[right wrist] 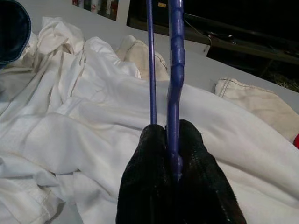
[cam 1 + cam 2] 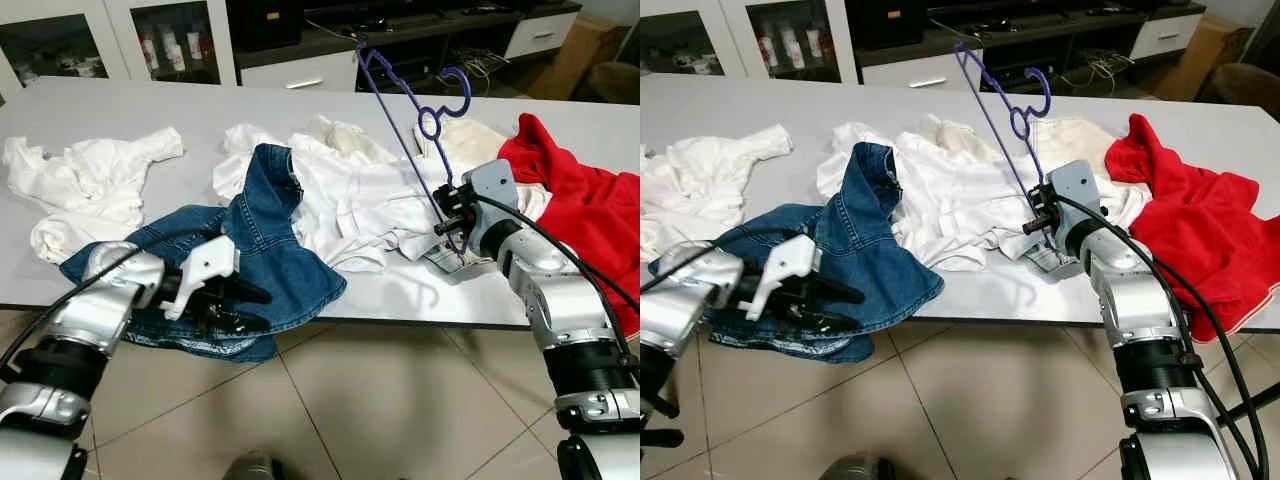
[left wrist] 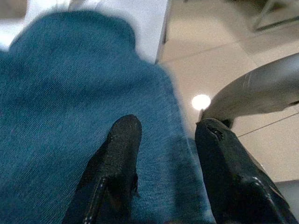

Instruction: Hang hanger

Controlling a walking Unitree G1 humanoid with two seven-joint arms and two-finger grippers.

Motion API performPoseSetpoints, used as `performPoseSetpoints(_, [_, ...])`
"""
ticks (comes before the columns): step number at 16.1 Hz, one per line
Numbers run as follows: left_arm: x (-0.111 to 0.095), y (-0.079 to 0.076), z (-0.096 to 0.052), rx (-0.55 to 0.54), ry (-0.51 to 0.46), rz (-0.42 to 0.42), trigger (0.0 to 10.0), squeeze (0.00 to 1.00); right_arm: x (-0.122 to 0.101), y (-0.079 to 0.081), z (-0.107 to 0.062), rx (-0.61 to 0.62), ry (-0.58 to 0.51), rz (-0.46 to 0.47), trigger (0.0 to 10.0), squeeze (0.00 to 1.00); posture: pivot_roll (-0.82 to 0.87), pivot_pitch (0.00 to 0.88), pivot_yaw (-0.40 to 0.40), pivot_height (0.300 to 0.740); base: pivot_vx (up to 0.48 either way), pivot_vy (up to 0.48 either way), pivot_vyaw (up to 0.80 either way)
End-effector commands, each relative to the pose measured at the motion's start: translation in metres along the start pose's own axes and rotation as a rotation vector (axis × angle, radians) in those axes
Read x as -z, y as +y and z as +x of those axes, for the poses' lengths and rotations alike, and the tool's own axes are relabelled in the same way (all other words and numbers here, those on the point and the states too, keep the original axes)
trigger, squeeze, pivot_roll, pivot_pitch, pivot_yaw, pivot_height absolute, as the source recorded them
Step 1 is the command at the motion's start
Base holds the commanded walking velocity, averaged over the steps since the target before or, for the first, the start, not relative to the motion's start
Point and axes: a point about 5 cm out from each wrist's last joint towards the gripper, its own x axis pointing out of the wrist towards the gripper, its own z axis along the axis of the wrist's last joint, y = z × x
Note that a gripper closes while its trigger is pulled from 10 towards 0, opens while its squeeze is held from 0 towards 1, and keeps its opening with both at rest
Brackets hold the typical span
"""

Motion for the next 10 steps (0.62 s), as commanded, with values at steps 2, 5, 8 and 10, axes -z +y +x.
performPoseSetpoints(2, [-0.003, 0.020, 0.001, -0.179, 0.031, 0.010, 10.0, 0.00, -0.003, -0.001, 0.000, 0.012, -0.021, 0.011, 10.0, 0.00, 0.08, 0.000, -0.010, 0.740, 0.000, 0.000, 0.00])
performPoseSetpoints(5, [0.011, 0.041, 0.002, -0.439, 0.179, -0.040, 10.0, 0.00, -0.002, -0.002, -0.001, 0.017, -0.021, 0.016, 10.0, 0.00, 0.08, 0.000, -0.008, 0.740, 0.000, 0.000, 0.00])
performPoseSetpoints(8, [0.012, 0.051, 0.004, -0.548, 0.215, -0.055, 10.0, 0.00, -0.002, -0.001, 0.000, 0.016, -0.023, 0.017, 10.0, 0.00, 0.08, 0.000, -0.009, 0.740, 0.000, 0.000, 0.00])
performPoseSetpoints(10, [0.016, 0.054, 0.004, -0.603, 0.252, -0.055, 10.0, 0.00, -0.003, 0.000, 0.000, 0.014, -0.025, 0.017, 10.0, 0.00, 0.08, 0.000, -0.009, 0.740, 0.000, 0.000, 0.00])
